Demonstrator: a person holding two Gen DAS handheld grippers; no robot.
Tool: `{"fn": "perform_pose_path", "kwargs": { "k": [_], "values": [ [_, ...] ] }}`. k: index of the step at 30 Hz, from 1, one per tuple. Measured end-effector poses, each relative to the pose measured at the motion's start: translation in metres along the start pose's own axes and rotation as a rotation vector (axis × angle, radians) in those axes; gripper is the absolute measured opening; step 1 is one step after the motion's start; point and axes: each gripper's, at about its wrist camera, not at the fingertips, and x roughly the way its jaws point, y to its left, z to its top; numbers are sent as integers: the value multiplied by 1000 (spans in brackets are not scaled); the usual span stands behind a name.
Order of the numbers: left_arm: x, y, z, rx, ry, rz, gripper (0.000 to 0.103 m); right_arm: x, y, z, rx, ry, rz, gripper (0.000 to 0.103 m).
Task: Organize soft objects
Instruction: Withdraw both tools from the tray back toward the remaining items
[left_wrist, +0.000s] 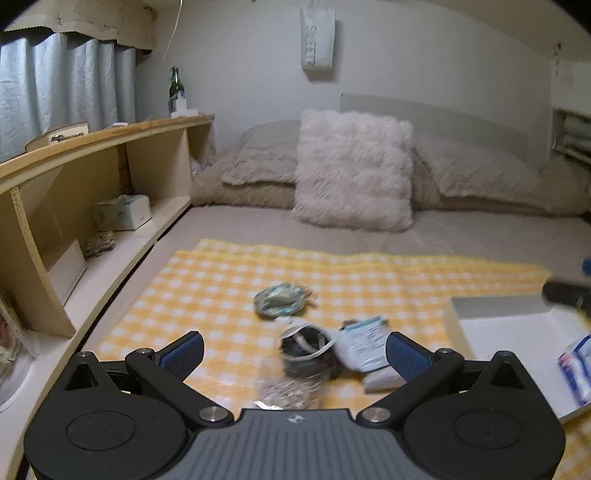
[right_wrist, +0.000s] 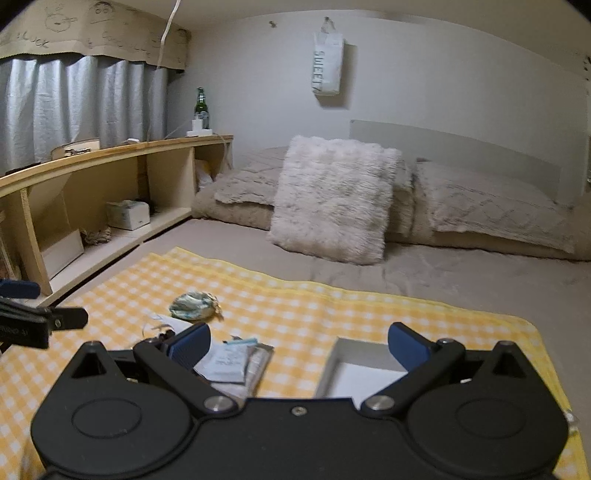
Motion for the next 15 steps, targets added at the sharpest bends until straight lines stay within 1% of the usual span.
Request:
{"fn": "perform_pose_path", "kwargs": {
  "k": [1,3,6,9,12,15],
  "values": [
    [5,3,-2,11,14,10,103,4,3,2,-7,-9,1,103],
    [15,7,-6,40,40,27,103,13,9,5,-21,-32,-28,103],
    [31,9,-12,93,77,46,103,31,14,8,-30,-34,-70,103],
    [50,9,-22,147,138,52,103,50,15,11,-17,-11,-44,103],
    [66,7,-29,161,194,42,103,73,14,11,43,21,-13,103],
    [82,5,-35,178,238,30,103,97,16,9,94,52,-16,103]
  ]
}}
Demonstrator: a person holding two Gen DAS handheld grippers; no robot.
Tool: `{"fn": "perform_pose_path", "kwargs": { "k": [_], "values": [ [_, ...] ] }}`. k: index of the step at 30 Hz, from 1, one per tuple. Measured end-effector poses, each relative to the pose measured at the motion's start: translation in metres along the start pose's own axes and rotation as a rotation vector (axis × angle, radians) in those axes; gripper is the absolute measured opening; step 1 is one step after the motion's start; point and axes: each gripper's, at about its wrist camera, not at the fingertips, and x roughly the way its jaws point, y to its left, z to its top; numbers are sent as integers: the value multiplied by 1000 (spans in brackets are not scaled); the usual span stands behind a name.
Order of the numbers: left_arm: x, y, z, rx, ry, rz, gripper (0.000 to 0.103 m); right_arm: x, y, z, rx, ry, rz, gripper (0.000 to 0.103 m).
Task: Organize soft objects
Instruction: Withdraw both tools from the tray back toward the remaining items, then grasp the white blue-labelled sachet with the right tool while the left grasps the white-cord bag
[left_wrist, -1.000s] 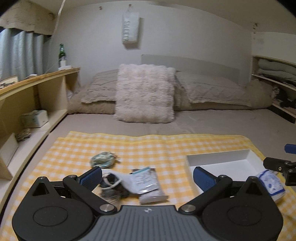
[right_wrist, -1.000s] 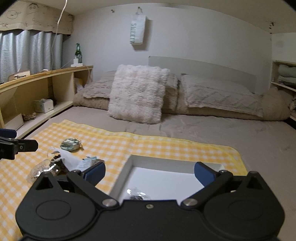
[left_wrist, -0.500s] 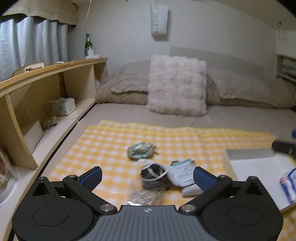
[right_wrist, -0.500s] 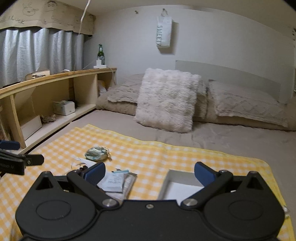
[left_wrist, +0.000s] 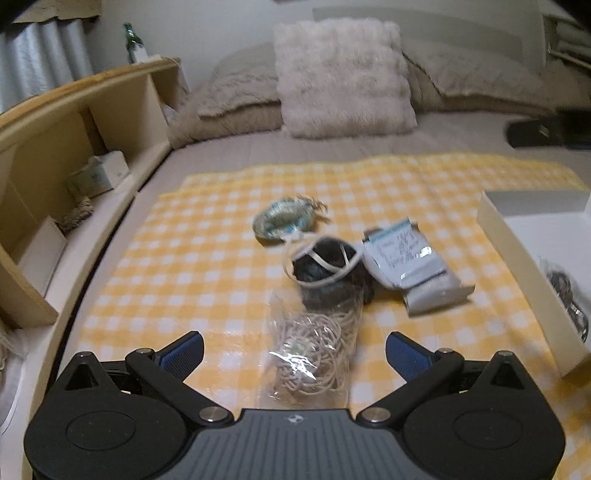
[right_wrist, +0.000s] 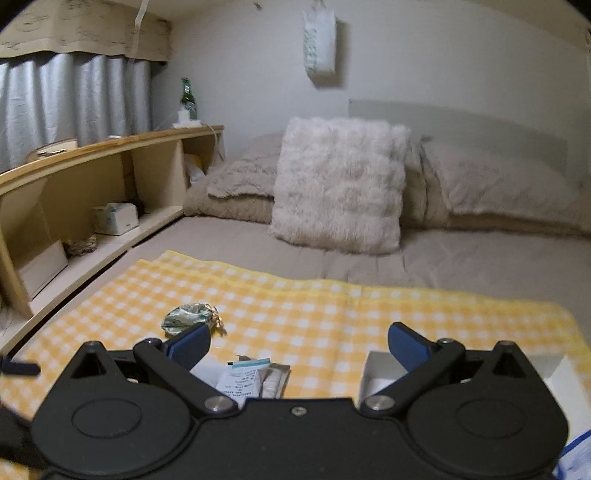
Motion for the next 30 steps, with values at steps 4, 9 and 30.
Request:
{"fn": "perform_pose_path", "kwargs": {
  "k": [4,9,30],
  "values": [
    [18,-7,0,44,36,1,103,34,6,-4,22,41,-8,103],
    [37,-8,1,70,67,2,103,74,10,-11,35,126,28,103],
    [81,-16,1,151,170,6,84,162,47,-65,-130,386,167,54]
  ]
}}
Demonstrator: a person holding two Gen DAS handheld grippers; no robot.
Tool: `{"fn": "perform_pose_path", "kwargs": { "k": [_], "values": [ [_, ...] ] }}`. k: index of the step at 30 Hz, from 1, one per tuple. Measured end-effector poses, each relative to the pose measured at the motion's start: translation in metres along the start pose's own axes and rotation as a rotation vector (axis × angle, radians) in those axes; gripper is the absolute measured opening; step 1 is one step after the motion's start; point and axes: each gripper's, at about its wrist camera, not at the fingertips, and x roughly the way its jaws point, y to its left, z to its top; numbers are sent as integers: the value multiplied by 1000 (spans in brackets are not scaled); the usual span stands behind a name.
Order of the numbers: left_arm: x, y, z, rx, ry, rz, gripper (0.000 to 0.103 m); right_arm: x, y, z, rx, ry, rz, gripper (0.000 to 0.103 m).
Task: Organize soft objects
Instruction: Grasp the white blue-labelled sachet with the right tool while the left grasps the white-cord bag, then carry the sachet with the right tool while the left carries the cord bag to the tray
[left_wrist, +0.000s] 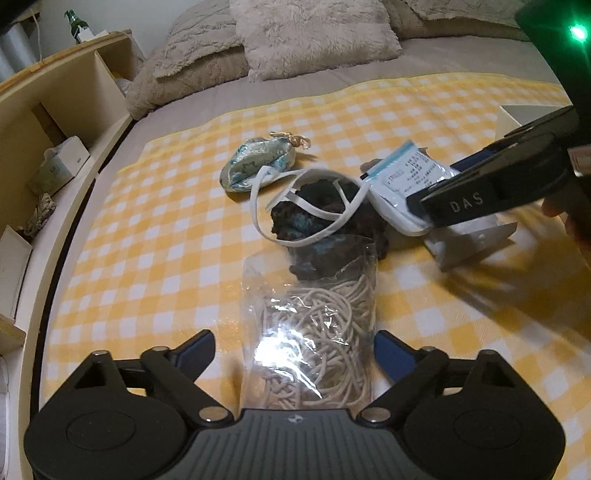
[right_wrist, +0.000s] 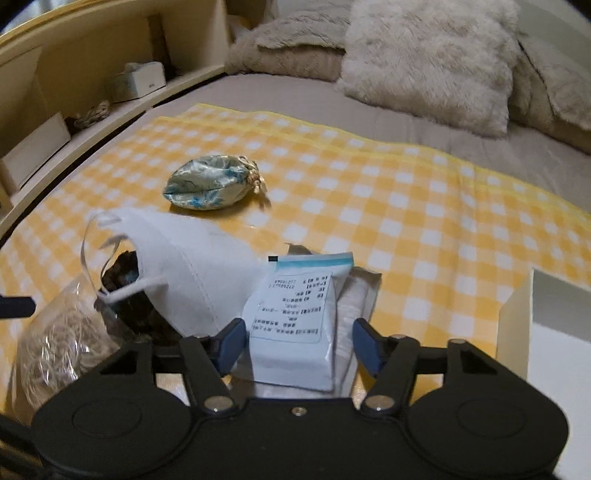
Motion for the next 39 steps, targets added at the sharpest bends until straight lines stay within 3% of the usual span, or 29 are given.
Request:
{"fn": "perform_pose_path", "kwargs": {
  "k": [4,5,9,21,39],
  "values": [
    [-1,-1,2,-9,12,-33,68,-8,-3,0,-33,-1,-7,40],
    [-2,-2,2,-9,13,-31,64,-10,-4,0,-36,-4,-6,26],
    [-6,1,1,-31,22,-41,56,-22,-12,1,-25,-17,30,17],
    [-36,23,-5,-152,6,-44,53,-63,-14,-10,-40,-33,54,7],
    [-102,39,-10,-315,-146,-83,53,-149,-20,-24,76,-138,97,6]
  ]
}}
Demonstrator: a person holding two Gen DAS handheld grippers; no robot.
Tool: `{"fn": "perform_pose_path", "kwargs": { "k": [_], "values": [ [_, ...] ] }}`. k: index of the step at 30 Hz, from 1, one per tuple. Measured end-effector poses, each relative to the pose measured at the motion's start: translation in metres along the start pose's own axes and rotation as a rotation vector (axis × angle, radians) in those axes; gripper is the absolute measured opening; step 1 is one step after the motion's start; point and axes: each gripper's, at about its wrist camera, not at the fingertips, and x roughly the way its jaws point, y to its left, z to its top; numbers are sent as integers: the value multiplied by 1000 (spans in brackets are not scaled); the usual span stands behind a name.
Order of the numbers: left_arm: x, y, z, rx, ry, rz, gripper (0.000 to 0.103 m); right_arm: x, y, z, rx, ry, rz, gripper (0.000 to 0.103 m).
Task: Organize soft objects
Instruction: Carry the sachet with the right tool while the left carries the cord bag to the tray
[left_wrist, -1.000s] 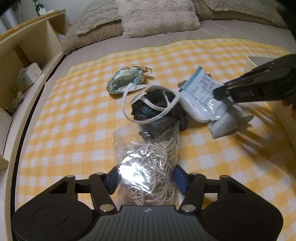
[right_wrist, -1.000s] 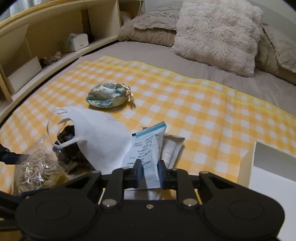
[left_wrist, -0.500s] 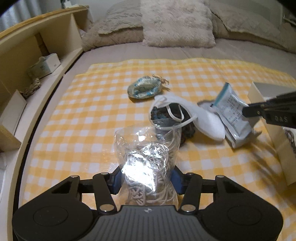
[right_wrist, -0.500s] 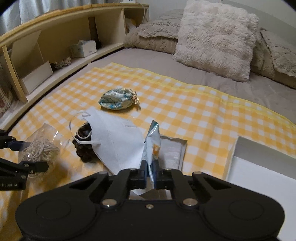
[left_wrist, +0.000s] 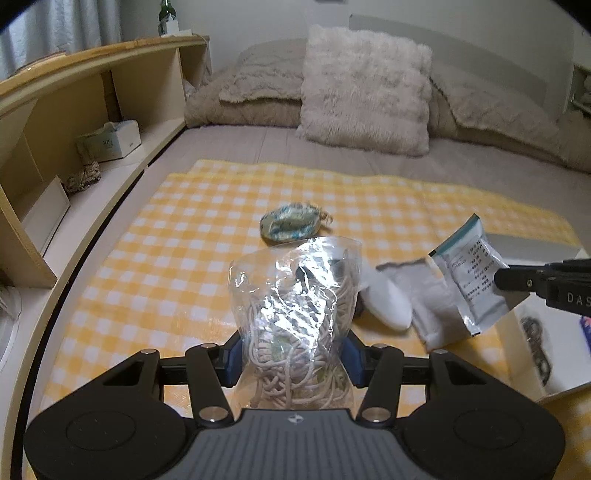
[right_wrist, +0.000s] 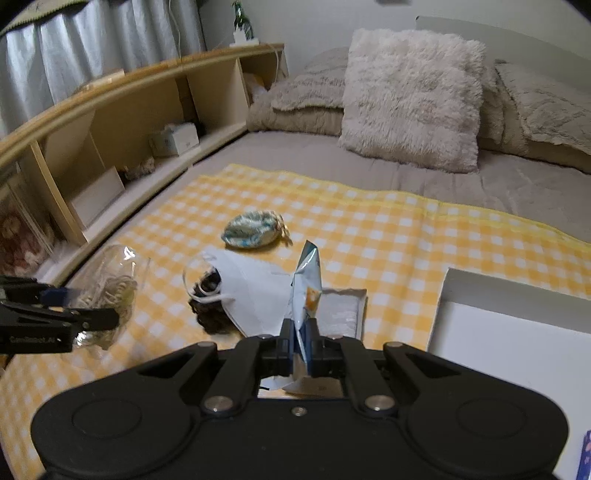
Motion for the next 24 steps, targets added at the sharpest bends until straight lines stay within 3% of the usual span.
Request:
{"fn": "perform_pose_path", "kwargs": {
  "k": [11,24],
  "values": [
    [-27,-9,8,-44,-78,-43,53,-52,0,8,79,-105,4,6],
    [-47,-33,18,-78,-147,-121,53,-120,-35,4,154,-211,-16,6]
  ]
}}
